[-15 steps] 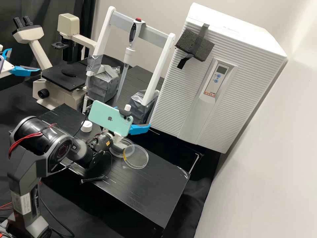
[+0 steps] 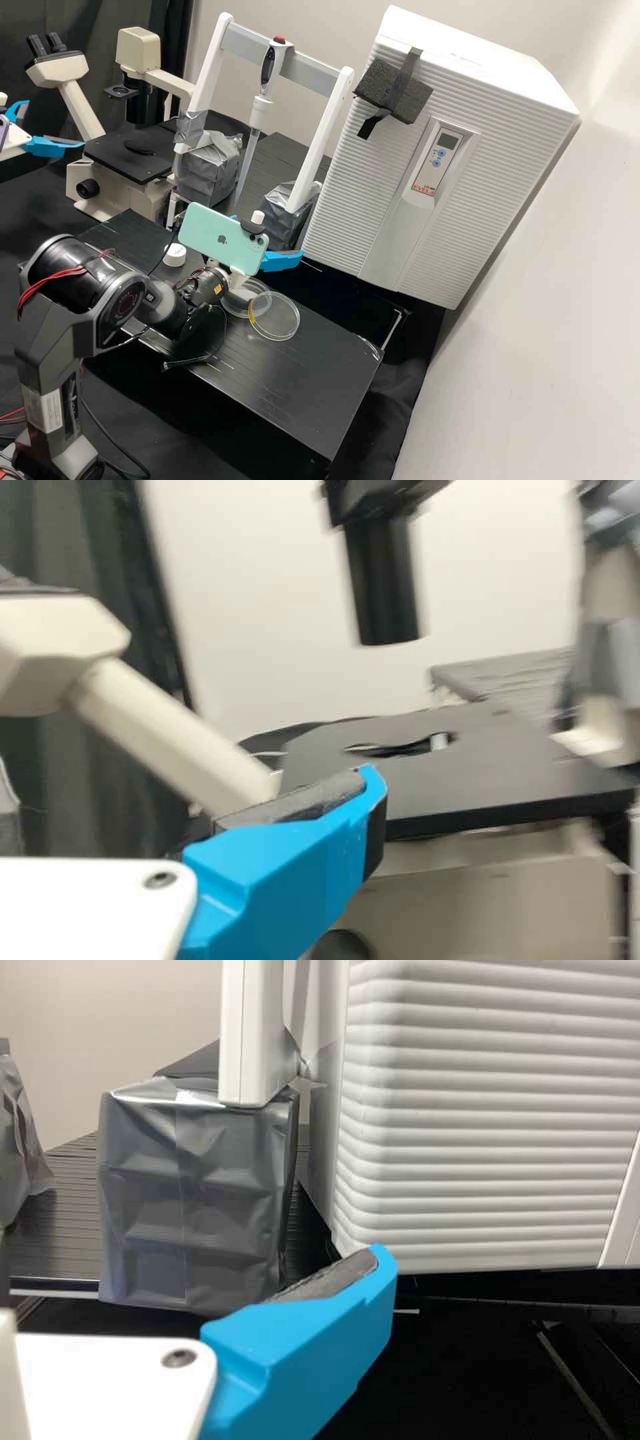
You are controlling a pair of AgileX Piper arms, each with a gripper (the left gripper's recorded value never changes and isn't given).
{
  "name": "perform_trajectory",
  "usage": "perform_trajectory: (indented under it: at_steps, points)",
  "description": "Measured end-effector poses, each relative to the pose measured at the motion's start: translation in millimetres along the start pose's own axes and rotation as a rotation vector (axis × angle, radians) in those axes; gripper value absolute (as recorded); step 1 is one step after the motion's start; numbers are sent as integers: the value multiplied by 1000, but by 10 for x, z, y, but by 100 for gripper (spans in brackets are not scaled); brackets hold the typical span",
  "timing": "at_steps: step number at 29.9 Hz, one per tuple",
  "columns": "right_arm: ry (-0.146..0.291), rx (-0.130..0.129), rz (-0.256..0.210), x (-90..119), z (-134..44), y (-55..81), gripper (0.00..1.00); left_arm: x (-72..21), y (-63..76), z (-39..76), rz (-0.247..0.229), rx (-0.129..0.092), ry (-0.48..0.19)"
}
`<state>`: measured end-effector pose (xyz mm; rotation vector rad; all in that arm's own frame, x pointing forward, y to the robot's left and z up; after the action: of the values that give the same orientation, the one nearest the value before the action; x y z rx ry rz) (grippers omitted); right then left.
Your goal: Close the bottle
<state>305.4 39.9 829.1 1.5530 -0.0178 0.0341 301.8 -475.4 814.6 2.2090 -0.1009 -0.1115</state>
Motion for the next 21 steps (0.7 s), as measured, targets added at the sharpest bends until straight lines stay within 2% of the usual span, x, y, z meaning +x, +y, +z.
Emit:
perform_trajectory:
  at_steps: [3, 8, 10, 17, 21]
  points:
    - [0, 0, 0, 0, 0, 0, 100, -50, 28, 199, 13, -18, -107]
    - [0, 0, 0, 0, 0, 0, 100, -167, 33, 560, 25, -21, -317]
    - [0, 0, 0, 0, 0, 0, 100, -206, 2, 665, 15, -28, -368]
    - [0, 0, 0, 0, 0, 0, 100, -396, -172, 938, -60, -21, -494]
    - [0, 0, 0, 0, 0, 0, 100, -507, -275, 985, -106, -16, -527]
